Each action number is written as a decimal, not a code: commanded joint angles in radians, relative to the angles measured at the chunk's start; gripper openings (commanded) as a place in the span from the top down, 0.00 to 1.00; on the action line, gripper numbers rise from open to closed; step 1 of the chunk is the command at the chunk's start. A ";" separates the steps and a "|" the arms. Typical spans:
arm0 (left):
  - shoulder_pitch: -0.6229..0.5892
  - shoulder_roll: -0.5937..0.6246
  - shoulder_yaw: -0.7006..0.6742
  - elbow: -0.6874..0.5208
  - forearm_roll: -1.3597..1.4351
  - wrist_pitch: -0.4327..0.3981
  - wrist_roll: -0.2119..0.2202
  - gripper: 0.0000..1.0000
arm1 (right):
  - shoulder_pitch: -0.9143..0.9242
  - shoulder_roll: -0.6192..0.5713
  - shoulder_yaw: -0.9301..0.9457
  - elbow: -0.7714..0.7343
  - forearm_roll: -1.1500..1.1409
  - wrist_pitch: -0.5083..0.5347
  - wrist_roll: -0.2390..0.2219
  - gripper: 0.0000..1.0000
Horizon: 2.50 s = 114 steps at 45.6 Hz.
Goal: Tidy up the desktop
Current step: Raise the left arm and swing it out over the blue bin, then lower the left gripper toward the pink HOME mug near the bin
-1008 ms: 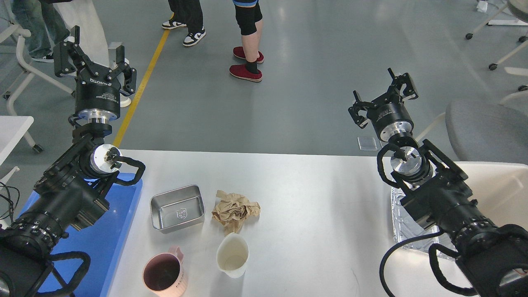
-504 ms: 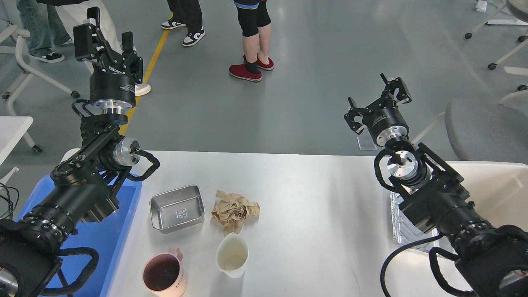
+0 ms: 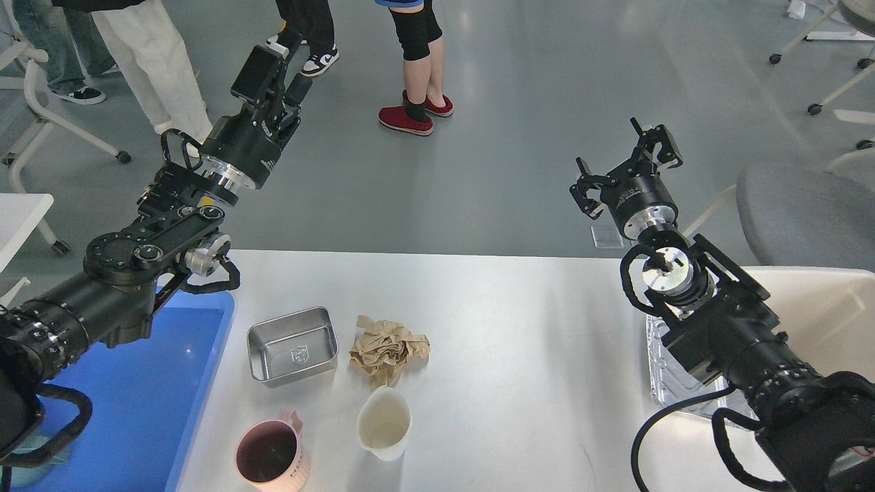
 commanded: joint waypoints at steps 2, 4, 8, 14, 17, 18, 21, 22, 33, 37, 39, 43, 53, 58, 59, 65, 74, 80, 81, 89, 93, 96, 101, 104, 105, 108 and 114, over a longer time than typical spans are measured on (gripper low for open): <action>-0.089 0.051 0.249 -0.012 0.003 -0.066 0.127 0.03 | 0.001 0.003 0.000 0.001 0.000 0.002 0.000 0.00; -0.106 0.074 0.310 -0.035 0.004 -0.088 0.139 0.03 | 0.000 0.005 0.000 0.001 0.000 0.002 0.000 0.00; -0.136 0.148 0.407 -0.128 0.022 -0.086 0.141 0.03 | 0.000 0.006 0.002 0.002 0.000 0.002 0.000 0.00; -0.202 0.269 0.505 -0.282 0.104 -0.092 0.143 0.03 | -0.006 0.006 0.002 0.002 0.000 0.002 0.000 0.00; -0.225 0.323 0.540 -0.346 0.141 -0.106 0.144 0.03 | -0.011 0.006 0.002 0.002 0.000 0.002 0.000 0.00; -0.233 0.340 0.553 -0.368 0.151 -0.111 0.144 0.03 | -0.011 0.006 0.002 0.002 0.000 0.002 0.000 0.00; -0.259 0.386 0.591 -0.430 0.179 -0.120 0.146 0.03 | -0.017 0.008 0.002 0.002 0.000 0.002 0.002 0.00; -0.271 0.401 0.603 -0.449 0.187 -0.126 0.144 0.03 | -0.019 0.008 0.002 0.002 0.000 0.002 0.002 0.00; -0.394 0.596 0.701 -0.647 0.273 -0.223 0.141 0.03 | -0.020 0.028 0.000 0.004 0.000 0.000 0.002 0.00; -0.439 0.680 0.740 -0.722 0.279 -0.254 0.149 0.03 | -0.020 0.038 0.000 0.004 0.000 -0.001 0.002 0.00; -0.462 0.734 0.770 -0.780 0.279 -0.255 0.156 0.03 | -0.020 0.043 0.000 0.004 0.000 0.000 0.002 0.00; -0.492 0.873 0.829 -0.857 0.292 -0.263 0.164 0.03 | -0.020 0.045 0.000 0.004 0.000 -0.001 0.002 0.00; -0.572 1.073 0.829 -0.876 0.446 -0.445 0.164 0.03 | -0.022 0.061 0.000 0.002 0.000 -0.001 0.002 0.00; -0.571 1.140 0.829 -0.917 0.518 -0.450 0.166 0.04 | -0.020 0.075 -0.001 0.002 0.000 -0.001 0.002 0.00; -0.571 1.153 0.829 -0.928 0.529 -0.450 0.167 0.04 | -0.020 0.077 0.000 0.002 0.000 -0.001 0.002 0.00; -0.567 1.219 0.830 -0.983 0.550 -0.450 0.193 0.04 | -0.020 0.083 -0.001 0.002 -0.001 -0.001 0.002 0.00; -0.566 1.281 0.832 -0.994 0.639 -0.456 0.213 0.04 | -0.020 0.083 -0.001 0.001 -0.001 -0.001 0.002 0.00; -0.563 1.311 0.832 -0.998 0.653 -0.461 0.207 0.04 | -0.020 0.084 -0.003 -0.004 -0.031 -0.001 0.002 0.00; -0.563 1.321 0.832 -0.998 0.654 -0.465 0.207 0.04 | -0.020 0.085 -0.001 -0.004 -0.038 -0.001 0.002 0.00; -0.566 1.390 0.814 -0.998 0.658 -0.497 0.205 0.04 | -0.019 0.095 -0.003 -0.006 -0.061 -0.001 0.002 0.00; -0.566 1.416 0.787 -0.998 0.658 -0.517 0.204 0.04 | -0.019 0.106 -0.003 -0.007 -0.061 -0.001 0.002 0.00; -0.566 1.420 0.775 -0.998 0.656 -0.536 0.201 0.04 | -0.019 0.112 -0.003 -0.007 -0.061 -0.001 0.002 0.00; -0.564 1.432 0.758 -0.998 0.661 -0.562 0.204 0.04 | -0.014 0.124 -0.003 -0.007 -0.061 -0.001 0.002 0.00; -0.564 1.438 0.758 -0.998 0.662 -0.573 0.204 0.03 | -0.011 0.131 -0.003 -0.007 -0.061 -0.001 0.002 0.00; -0.564 1.441 0.758 -0.998 0.662 -0.576 0.205 0.03 | -0.010 0.131 -0.003 -0.007 -0.064 -0.001 0.000 0.00; -0.558 1.446 0.758 -0.998 0.668 -0.582 0.210 0.03 | -0.009 0.132 -0.003 -0.007 -0.069 -0.001 0.002 0.00; -0.535 1.443 0.758 -0.998 0.674 -0.580 0.216 0.03 | -0.009 0.141 -0.003 -0.009 -0.075 -0.001 0.002 0.00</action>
